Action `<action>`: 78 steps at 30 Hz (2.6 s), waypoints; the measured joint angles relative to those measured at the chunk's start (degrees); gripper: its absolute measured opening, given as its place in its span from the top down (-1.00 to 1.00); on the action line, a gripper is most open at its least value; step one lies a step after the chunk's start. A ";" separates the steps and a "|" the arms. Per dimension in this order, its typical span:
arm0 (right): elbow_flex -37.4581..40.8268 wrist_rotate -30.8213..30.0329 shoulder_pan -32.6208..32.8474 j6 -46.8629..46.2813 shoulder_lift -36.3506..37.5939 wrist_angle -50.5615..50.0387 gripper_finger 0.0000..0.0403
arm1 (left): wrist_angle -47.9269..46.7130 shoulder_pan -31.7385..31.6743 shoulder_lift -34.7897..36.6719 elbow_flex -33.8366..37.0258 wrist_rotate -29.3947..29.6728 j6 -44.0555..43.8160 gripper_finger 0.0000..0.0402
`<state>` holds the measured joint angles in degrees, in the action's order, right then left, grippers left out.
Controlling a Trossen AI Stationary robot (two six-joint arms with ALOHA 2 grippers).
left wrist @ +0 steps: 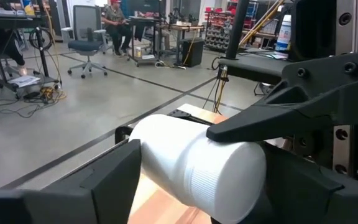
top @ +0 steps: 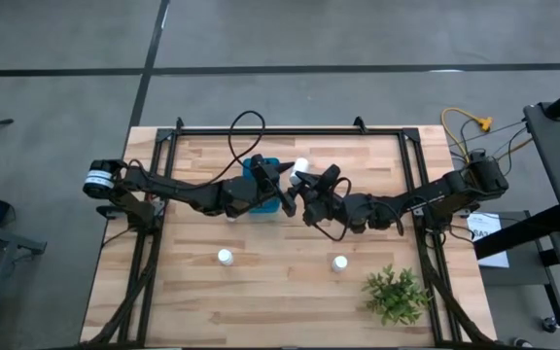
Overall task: Pick and place pill bottles into a basket
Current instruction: Put the white medicine bottle into the blue bin
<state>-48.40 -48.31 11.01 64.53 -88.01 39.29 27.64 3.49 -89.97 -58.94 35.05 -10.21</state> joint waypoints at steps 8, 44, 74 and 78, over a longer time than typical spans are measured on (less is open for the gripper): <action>0.00 0.18 0.15 -0.02 -0.02 -0.05 0.28 | 0.28 0.11 0.02 -0.04 -0.40 0.16 0.02; -0.09 0.29 0.61 -1.73 0.31 -1.74 0.06 | -1.74 1.14 0.47 -0.17 4.16 8.79 0.27; -0.07 11.52 1.49 -22.91 15.93 -25.93 0.04 | -48.39 0.61 22.05 -3.94 8.08 1.14 0.27; -0.07 14.97 0.81 -24.37 15.85 -26.14 0.04 | -53.76 -1.18 21.58 -6.18 3.90 -0.41 0.27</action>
<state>-48.47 -33.35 11.82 40.16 -72.16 13.15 -26.12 2.30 -68.39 -65.12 38.95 -10.63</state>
